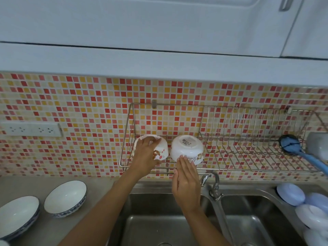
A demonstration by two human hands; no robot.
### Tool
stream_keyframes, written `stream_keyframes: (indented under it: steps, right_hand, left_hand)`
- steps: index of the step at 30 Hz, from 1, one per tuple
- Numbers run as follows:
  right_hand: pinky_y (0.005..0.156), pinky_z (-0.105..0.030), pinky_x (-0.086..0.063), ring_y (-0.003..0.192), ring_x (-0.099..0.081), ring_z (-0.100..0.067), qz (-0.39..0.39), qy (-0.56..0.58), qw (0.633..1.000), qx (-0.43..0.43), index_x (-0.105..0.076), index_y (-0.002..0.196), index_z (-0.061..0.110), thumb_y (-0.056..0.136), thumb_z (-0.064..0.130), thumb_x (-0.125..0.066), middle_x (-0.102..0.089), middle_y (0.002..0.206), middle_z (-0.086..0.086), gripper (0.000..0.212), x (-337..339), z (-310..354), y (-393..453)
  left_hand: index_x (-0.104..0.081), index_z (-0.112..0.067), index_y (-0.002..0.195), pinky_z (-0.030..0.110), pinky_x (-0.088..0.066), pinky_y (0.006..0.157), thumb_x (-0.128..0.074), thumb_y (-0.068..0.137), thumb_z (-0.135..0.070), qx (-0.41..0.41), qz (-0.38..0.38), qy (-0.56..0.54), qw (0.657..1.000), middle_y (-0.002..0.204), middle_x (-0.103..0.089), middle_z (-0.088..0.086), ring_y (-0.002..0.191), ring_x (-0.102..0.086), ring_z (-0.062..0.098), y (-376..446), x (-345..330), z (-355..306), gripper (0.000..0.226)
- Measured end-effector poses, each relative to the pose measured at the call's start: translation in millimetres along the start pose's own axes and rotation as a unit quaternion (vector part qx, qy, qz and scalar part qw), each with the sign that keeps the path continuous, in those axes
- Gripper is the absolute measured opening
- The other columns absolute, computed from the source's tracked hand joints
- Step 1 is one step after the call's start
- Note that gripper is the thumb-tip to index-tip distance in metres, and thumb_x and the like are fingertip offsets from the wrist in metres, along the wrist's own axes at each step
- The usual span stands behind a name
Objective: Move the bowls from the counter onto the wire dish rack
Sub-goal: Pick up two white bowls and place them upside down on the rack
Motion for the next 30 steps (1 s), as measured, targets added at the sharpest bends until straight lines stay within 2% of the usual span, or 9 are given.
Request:
stream_keyframes:
  steps: [11, 21, 23, 26, 30]
  right_hand:
    - [0.114, -0.041, -0.034, 0.129, -0.051, -0.021, -0.004, 0.002, 1.0, -0.001, -0.061, 0.125, 0.001, 0.095, 0.016, -0.049, -0.06, 0.131, -0.011, 0.036, -3, 0, -1]
    - [0.116, -0.038, -0.03, 0.129, -0.052, -0.02, -0.01, -0.003, 1.0, -0.001, -0.063, 0.123, 0.001, 0.096, 0.017, -0.048, -0.061, 0.13, -0.011, 0.035, -1, 1, -2]
    - [0.116, -0.038, -0.03, 0.129, -0.051, -0.02, -0.009, 0.0, 1.0, -0.004, -0.063, 0.123, 0.002, 0.095, 0.017, -0.048, -0.061, 0.13, -0.01, 0.035, -1, 1, 0]
    - [0.116, -0.038, -0.031, 0.129, -0.051, -0.02, -0.004, -0.001, 1.0, -0.01, -0.063, 0.124, 0.002, 0.096, 0.018, -0.047, -0.062, 0.13, -0.01, 0.035, -2, 0, 1]
    - [0.115, -0.039, -0.032, 0.129, -0.051, -0.019, 0.002, -0.002, 1.0, -0.014, -0.062, 0.124, 0.003, 0.097, 0.02, -0.047, -0.061, 0.13, -0.01, 0.036, -2, 1, -2]
  left_hand:
    - [-0.035, -0.027, 0.142, 0.042, -0.02, 0.116, -0.071, 0.079, -0.015, 0.037, 0.017, -0.023, 0.999, 0.146, -0.031, 0.003, 0.133, -0.02, 0.025, -3, -8, 9, 0.073]
    - [-0.048, -0.025, 0.135, 0.042, -0.023, 0.115, -0.058, 0.085, 0.002, 0.02, -0.004, -0.066, 0.998, 0.14, -0.042, 0.001, 0.134, -0.026, 0.022, -14, -11, 14, 0.057]
    - [-0.051, -0.024, 0.133, 0.042, -0.023, 0.114, -0.057, 0.087, -0.002, 0.013, -0.018, -0.06, 0.998, 0.14, -0.045, 0.001, 0.134, -0.028, 0.021, -12, -9, 11, 0.051]
    - [-0.047, -0.024, 0.135, 0.044, -0.028, 0.112, -0.053, 0.093, -0.018, 0.005, -0.046, -0.032, 0.998, 0.144, -0.043, 0.003, 0.135, -0.031, 0.023, -18, -7, 9, 0.043]
    - [-0.053, -0.018, 0.131, 0.045, -0.026, 0.111, -0.034, 0.097, -0.039, -0.038, -0.071, 0.04, 0.996, 0.139, -0.05, 0.007, 0.132, -0.041, 0.027, -34, -10, 10, 0.044]
Point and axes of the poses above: each hand's wrist, its own y-axis towards the middle knuckle, its own x-axis out of the back of the hand, z = x × y, the point moved 4 cm from there along y, towards the middle knuckle
